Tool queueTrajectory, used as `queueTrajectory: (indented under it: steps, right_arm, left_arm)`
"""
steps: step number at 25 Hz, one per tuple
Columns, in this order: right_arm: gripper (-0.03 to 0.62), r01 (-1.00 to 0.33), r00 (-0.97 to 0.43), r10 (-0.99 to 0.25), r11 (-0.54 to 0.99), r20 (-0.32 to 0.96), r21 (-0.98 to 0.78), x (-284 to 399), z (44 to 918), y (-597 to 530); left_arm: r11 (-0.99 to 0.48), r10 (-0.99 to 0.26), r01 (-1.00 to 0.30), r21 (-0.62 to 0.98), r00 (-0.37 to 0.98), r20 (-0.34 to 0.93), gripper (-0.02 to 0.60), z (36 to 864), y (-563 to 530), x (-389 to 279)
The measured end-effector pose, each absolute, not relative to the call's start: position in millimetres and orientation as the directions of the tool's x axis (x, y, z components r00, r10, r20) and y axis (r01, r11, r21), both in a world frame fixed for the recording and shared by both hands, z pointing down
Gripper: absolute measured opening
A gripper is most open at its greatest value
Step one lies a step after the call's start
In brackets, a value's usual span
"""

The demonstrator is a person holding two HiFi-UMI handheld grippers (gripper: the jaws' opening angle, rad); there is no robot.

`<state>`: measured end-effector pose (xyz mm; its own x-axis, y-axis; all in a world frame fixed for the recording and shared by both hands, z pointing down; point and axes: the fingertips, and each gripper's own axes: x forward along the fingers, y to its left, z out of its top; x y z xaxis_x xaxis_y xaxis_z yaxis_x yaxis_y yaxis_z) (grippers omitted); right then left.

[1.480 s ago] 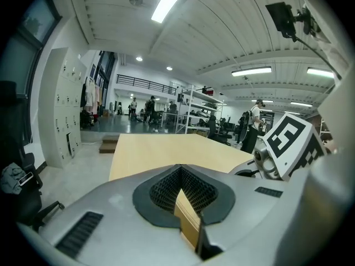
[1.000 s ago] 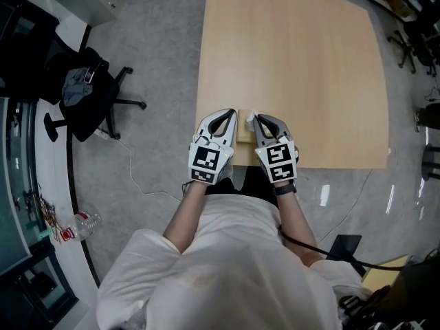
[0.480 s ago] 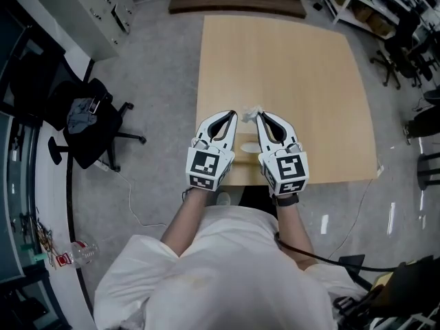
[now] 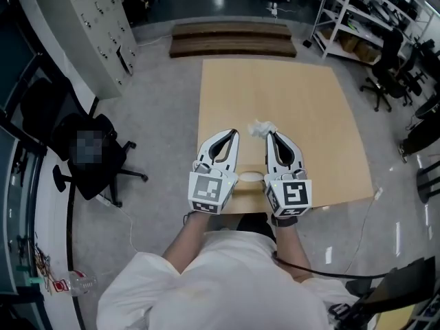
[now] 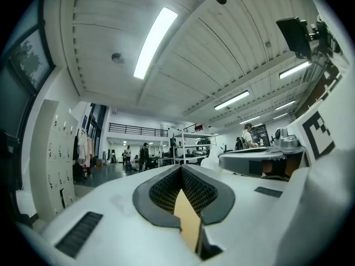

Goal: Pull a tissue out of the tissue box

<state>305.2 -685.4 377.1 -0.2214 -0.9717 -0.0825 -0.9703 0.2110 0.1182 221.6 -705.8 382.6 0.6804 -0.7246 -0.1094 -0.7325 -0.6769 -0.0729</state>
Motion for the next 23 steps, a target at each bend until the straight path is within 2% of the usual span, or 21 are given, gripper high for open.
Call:
queueTrajectory:
  steps: [5, 23]
  right_arm:
    - [0.012, -0.976, -0.190, -0.976, 0.176, -0.108, 0.125, 309, 374, -675]
    - [0.011, -0.982, -0.146, -0.984, 0.131, -0.104, 0.134, 321, 394, -665]
  left_arm:
    - [-0.661, -0.731, -0.742, -0.109, 0.670, -0.128, 0.000, 374, -697, 219]
    - [-0.681, -0.727, -0.727, -0.088, 0.685, -0.045, 0.000, 423, -705, 225]
